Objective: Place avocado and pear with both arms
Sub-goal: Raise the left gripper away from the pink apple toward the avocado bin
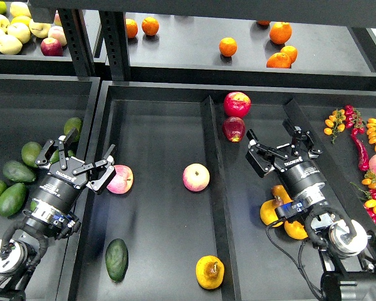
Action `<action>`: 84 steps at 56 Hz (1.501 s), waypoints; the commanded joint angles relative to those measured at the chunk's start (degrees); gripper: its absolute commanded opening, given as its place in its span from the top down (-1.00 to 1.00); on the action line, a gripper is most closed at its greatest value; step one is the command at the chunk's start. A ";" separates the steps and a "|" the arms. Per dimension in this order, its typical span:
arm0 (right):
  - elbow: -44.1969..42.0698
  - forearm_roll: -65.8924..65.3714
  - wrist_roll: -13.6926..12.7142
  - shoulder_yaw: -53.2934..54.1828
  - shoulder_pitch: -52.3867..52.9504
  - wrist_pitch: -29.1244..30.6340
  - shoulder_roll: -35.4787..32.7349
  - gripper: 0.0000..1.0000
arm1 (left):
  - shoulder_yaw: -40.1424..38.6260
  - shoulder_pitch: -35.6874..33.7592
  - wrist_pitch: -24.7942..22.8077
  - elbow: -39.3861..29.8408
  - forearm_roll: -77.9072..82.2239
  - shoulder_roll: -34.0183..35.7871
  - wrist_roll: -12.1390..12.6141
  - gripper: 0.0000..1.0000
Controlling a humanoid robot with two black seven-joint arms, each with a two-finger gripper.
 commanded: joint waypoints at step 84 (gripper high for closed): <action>0.08 0.09 -0.18 -0.09 -0.27 0.26 0.00 -0.99 | 1.23 1.75 0.00 0.00 -0.35 0.00 1.05 -0.99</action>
